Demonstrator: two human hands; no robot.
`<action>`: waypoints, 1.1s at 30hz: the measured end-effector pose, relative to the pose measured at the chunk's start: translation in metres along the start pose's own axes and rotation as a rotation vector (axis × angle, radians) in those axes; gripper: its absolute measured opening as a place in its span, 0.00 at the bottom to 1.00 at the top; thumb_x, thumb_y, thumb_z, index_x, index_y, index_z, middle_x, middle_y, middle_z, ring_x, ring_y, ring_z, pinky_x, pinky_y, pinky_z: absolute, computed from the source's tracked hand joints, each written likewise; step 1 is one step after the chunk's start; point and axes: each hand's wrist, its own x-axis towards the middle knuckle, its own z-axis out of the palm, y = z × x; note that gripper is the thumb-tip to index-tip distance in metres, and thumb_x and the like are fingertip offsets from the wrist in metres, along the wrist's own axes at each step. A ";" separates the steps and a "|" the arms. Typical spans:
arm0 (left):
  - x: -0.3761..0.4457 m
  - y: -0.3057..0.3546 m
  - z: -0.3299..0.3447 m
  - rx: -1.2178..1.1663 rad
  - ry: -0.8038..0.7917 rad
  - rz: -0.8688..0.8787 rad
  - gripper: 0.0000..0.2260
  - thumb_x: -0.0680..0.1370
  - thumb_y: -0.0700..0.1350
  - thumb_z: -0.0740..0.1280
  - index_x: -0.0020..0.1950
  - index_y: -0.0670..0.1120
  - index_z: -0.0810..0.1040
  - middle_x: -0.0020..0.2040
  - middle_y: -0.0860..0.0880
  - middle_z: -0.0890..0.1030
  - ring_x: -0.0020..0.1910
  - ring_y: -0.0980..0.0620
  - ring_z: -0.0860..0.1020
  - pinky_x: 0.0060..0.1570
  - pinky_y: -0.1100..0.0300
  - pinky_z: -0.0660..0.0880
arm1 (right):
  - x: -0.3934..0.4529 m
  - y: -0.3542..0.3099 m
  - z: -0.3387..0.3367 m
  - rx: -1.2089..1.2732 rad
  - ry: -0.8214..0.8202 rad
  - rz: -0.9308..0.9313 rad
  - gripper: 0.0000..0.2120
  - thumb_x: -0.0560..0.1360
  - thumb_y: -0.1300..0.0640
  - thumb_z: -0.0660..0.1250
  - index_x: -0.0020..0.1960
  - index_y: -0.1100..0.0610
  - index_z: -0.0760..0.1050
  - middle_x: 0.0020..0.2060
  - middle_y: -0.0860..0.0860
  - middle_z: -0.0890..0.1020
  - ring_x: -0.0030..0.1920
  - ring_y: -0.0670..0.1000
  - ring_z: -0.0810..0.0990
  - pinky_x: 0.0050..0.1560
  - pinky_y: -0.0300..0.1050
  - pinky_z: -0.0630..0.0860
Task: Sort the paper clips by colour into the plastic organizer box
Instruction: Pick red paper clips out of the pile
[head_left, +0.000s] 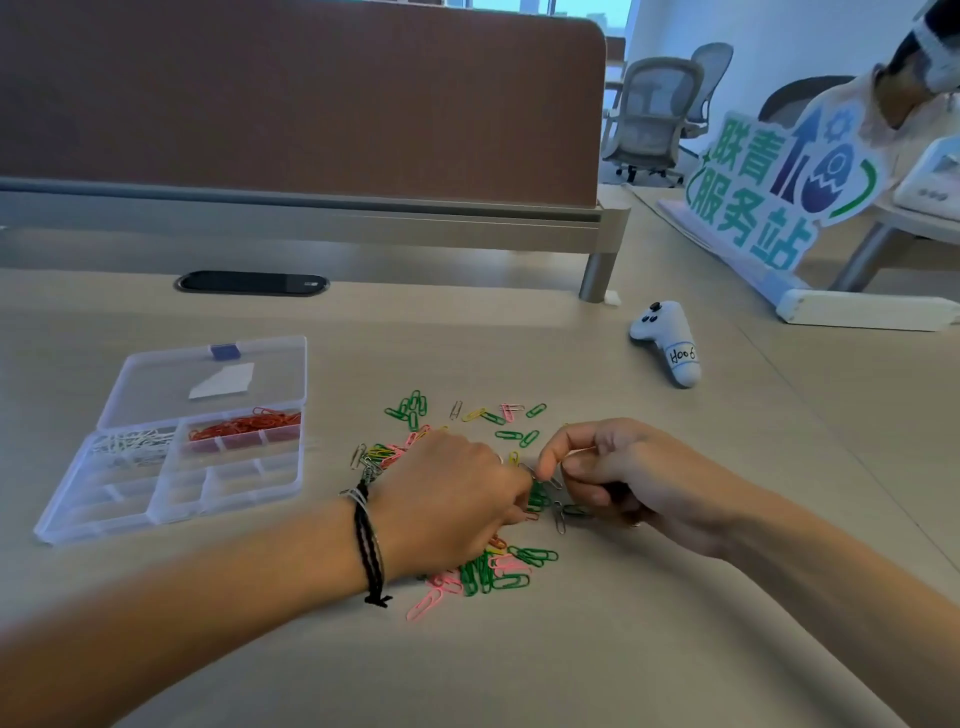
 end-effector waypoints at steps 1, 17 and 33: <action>0.002 0.000 0.000 0.053 -0.002 0.035 0.06 0.81 0.53 0.63 0.53 0.52 0.77 0.35 0.52 0.77 0.31 0.50 0.72 0.31 0.57 0.64 | -0.001 0.000 0.000 0.010 0.015 0.009 0.15 0.82 0.65 0.55 0.49 0.60 0.80 0.28 0.52 0.68 0.30 0.50 0.59 0.30 0.46 0.51; -0.007 -0.033 0.002 -1.703 -0.047 -0.316 0.08 0.80 0.43 0.55 0.41 0.45 0.66 0.27 0.50 0.59 0.23 0.55 0.54 0.21 0.63 0.51 | 0.005 -0.003 0.007 -0.007 0.029 0.055 0.13 0.80 0.62 0.60 0.43 0.58 0.82 0.25 0.49 0.67 0.28 0.49 0.57 0.29 0.46 0.50; -0.020 -0.041 -0.018 -1.270 -0.200 -0.641 0.06 0.79 0.42 0.68 0.45 0.45 0.85 0.26 0.56 0.71 0.22 0.59 0.64 0.23 0.66 0.59 | 0.024 -0.022 0.042 -1.101 0.175 -0.210 0.08 0.74 0.48 0.68 0.49 0.48 0.83 0.44 0.47 0.84 0.49 0.52 0.80 0.49 0.48 0.78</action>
